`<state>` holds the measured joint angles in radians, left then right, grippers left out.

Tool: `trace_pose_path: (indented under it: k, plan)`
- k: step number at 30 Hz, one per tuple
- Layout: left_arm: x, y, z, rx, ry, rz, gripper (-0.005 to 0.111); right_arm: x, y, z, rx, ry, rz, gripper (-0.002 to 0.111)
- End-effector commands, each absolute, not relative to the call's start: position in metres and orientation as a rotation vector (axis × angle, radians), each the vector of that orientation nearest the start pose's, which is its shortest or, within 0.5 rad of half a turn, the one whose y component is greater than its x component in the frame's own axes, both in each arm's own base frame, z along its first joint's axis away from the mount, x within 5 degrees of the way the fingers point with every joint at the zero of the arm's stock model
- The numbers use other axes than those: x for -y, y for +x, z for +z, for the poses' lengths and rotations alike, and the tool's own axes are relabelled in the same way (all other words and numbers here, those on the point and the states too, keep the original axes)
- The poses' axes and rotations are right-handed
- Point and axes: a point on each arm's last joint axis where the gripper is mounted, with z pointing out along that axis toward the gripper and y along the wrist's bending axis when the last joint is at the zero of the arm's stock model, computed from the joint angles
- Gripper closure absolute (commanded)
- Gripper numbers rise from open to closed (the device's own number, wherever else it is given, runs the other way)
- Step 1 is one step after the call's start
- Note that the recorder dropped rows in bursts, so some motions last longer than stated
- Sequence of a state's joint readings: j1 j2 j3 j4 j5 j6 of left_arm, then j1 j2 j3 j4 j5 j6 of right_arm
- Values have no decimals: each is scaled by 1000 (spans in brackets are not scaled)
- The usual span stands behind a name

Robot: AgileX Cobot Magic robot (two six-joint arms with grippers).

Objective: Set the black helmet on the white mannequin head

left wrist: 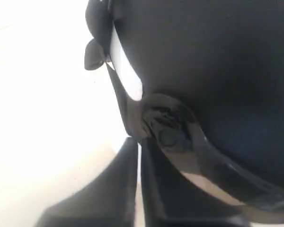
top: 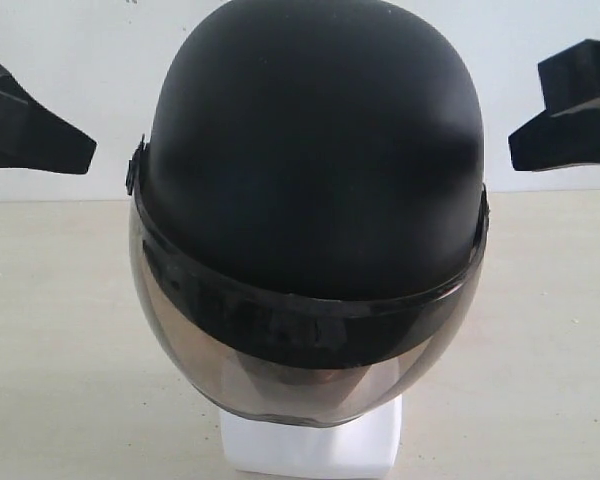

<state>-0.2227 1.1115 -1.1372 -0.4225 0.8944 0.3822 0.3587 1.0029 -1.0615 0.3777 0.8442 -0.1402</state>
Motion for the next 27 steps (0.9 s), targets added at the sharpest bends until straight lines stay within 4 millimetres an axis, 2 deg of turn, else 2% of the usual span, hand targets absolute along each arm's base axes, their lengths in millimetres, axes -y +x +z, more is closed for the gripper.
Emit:
trace_pose_path:
  k: [1, 10, 20, 27]
  plan:
    - [82, 215, 385, -2226, 496, -496, 102, -95, 178, 382, -2250, -411, 592, 109]
    - [90, 227, 374, -2257, 505, -565, 102, -98, 182, 358, -2300, -390, 627, 109]
    - [93, 242, 359, -2320, 505, -571, 102, -98, 184, 359, -2275, -373, 625, 109]
    - [94, 245, 355, -2330, 501, -574, 102, -98, 184, 359, -2273, -376, 625, 109]
